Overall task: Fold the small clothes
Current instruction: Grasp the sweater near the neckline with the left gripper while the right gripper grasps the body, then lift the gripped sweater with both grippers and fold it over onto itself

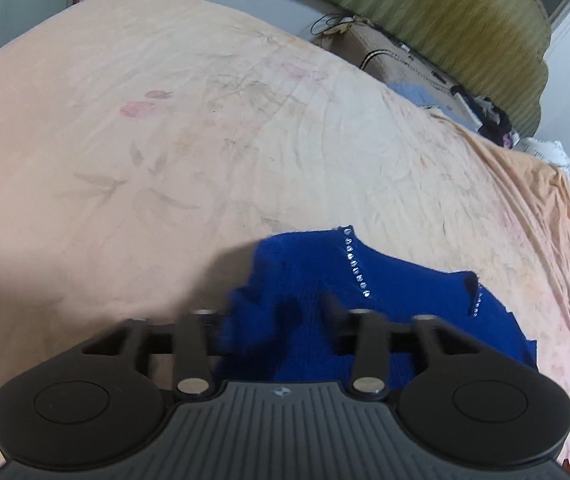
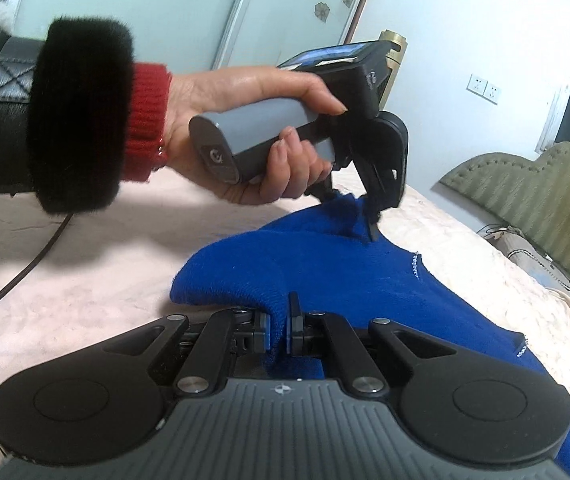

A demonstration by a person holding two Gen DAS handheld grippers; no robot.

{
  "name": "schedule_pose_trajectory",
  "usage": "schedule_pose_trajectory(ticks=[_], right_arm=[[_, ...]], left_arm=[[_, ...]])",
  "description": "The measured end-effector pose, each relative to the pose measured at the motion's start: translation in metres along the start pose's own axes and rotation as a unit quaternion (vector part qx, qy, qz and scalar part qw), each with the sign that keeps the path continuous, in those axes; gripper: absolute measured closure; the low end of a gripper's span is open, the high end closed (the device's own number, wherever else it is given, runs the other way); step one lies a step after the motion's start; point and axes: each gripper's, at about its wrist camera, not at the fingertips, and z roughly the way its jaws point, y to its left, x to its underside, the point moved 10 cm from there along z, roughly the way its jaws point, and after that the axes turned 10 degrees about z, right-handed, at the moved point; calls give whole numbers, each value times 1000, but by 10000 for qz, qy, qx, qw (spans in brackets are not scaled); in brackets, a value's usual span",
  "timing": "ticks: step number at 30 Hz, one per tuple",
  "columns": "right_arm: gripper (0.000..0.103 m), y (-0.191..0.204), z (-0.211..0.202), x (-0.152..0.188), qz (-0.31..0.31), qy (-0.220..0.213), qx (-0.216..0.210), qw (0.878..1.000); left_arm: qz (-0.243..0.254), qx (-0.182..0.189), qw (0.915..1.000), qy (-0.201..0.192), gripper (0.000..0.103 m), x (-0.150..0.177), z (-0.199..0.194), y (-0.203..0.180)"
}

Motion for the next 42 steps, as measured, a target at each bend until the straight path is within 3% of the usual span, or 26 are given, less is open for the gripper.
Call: schedule_pose_trajectory(ticks=[2,3,4,13,21,33,42], right_arm=[[96,0,-1,-1,19,-24,9,10000],[96,-2,-2,-3,40,-41,14,10000],[96,-3,-3,-4,71,-72,25,9999],[96,-39,-22,-10,732,-322,53,9968],[97,-90,-49,-7,1379,-592,290,9882],[99,-163,-94,27,2387,-843,783,9643],[99,-212,-121,68,3035,-863,1176,9416]], left_arm=[[135,-213,9997,50,61,1,3,-4],[165,-285,9993,148,86,3,7,-5],[164,-345,9989,266,93,4,9,-6],[298,-670,9971,-216,95,-18,-19,-30],[625,-795,9932,-579,95,-42,-36,-82],[1362,-626,9870,-572,95,-50,-14,-185],[2073,-364,9769,-365,95,-42,31,-279]])
